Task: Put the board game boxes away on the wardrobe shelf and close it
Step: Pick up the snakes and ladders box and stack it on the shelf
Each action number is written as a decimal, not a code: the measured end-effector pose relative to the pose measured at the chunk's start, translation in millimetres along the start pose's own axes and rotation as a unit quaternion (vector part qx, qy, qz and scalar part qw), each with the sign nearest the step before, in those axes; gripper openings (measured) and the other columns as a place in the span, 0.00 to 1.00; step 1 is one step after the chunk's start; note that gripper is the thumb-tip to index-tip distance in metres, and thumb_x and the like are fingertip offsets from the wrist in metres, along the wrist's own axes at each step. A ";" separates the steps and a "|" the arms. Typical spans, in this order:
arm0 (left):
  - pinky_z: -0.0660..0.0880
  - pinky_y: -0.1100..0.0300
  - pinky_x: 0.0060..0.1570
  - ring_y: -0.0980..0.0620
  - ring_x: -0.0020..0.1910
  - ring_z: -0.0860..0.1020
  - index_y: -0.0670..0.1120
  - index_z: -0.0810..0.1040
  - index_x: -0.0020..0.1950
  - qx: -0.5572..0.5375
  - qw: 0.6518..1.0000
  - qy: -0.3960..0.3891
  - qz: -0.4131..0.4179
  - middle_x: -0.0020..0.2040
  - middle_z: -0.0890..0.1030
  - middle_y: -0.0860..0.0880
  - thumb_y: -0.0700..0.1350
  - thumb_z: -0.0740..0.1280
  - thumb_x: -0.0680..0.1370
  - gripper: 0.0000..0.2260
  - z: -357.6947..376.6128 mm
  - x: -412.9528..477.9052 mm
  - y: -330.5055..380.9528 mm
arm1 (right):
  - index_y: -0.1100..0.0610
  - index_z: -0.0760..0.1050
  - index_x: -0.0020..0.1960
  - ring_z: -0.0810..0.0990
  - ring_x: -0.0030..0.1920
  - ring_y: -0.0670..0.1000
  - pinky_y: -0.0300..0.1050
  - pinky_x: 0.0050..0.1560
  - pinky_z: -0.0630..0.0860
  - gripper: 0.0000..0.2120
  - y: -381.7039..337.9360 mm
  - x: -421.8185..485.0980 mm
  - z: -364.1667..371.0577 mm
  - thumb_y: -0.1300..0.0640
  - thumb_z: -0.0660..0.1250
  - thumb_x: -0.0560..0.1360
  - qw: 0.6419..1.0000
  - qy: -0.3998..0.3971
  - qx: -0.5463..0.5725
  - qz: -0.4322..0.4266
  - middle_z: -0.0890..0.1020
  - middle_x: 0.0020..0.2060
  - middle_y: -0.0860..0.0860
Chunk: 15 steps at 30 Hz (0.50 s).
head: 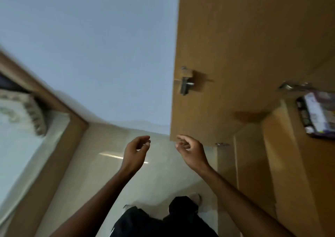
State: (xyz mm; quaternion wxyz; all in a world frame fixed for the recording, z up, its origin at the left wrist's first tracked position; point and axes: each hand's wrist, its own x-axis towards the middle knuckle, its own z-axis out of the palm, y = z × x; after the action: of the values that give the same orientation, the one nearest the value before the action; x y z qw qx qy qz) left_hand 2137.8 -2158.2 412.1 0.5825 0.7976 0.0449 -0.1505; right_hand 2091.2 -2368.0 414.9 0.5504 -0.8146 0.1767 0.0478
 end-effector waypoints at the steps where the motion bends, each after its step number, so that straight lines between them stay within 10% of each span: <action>1: 0.76 0.60 0.55 0.55 0.52 0.82 0.51 0.80 0.56 -0.006 1.000 0.021 -0.005 0.50 0.84 0.53 0.39 0.66 0.78 0.10 -22.8 -6.1 -9.1 | 0.52 0.78 0.60 0.80 0.45 0.42 0.27 0.45 0.73 0.14 -8.3 -0.7 22.2 0.57 0.68 0.74 1.000 -0.025 -0.005 -0.007 0.83 0.44 0.46; 15: 0.78 0.57 0.54 0.55 0.49 0.82 0.53 0.80 0.52 -0.127 0.909 0.387 -0.088 0.47 0.84 0.51 0.38 0.68 0.77 0.10 -359.3 -188.2 -162.4 | 0.53 0.79 0.60 0.80 0.43 0.42 0.26 0.41 0.74 0.14 -162.2 -92.0 394.7 0.57 0.69 0.74 0.913 -0.354 -0.117 -0.163 0.81 0.44 0.47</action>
State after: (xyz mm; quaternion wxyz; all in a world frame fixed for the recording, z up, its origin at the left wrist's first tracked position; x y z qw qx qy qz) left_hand 1986.3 -1748.6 417.7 0.5999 0.7054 0.3559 0.1264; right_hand 2106.7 -1932.0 429.0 0.4782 -0.8201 -0.1718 0.2632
